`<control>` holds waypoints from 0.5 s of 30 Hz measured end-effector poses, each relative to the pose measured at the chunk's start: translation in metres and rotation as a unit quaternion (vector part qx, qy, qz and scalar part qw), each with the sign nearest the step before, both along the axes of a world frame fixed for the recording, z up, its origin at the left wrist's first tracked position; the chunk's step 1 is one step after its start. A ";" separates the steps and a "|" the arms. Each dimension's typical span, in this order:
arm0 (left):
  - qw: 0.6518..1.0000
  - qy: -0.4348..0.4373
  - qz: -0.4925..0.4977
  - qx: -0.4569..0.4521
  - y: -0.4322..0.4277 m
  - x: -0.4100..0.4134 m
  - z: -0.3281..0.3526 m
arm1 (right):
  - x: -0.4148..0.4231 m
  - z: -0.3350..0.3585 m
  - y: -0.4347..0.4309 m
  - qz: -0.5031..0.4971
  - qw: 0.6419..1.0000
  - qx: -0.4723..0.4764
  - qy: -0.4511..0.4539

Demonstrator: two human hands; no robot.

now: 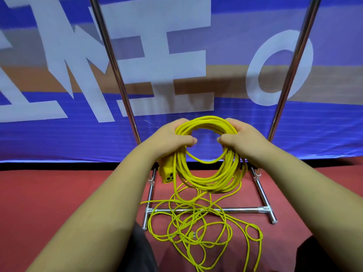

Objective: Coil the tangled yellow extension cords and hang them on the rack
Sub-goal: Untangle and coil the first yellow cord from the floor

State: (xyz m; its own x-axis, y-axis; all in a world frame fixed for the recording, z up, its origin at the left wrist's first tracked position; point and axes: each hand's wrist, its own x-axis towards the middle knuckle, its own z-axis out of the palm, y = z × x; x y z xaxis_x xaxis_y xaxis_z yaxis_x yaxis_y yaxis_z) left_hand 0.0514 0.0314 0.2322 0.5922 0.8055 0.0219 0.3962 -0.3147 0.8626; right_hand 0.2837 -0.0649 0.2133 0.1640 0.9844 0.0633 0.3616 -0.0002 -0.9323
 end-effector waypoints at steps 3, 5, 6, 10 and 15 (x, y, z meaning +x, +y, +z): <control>0.997 0.040 0.018 0.062 -0.008 -0.004 0.009 | -0.010 0.007 -0.003 -0.002 1.000 0.006 0.008; 0.995 0.040 0.026 0.087 -0.016 -0.006 0.015 | -0.017 0.014 -0.004 -0.005 1.000 0.007 -0.005; 0.995 0.030 0.029 0.090 -0.020 -0.007 0.018 | -0.020 0.019 -0.004 -0.007 1.000 0.007 -0.015; 0.994 -0.020 0.087 0.066 -0.025 -0.018 0.041 | -0.033 0.048 -0.002 0.000 0.999 0.023 -0.029; 0.984 -0.074 0.151 0.064 -0.015 -0.042 0.085 | -0.055 0.108 0.003 0.046 0.989 0.066 -0.125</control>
State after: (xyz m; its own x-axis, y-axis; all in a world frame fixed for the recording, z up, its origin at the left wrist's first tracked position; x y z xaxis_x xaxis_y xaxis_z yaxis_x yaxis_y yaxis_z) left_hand 0.0095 0.0164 0.3173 0.3082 0.9295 0.2026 0.3617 -0.3114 0.8788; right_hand 0.2291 -0.0619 0.3210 0.0377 0.9748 0.2200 0.5742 0.1590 -0.8031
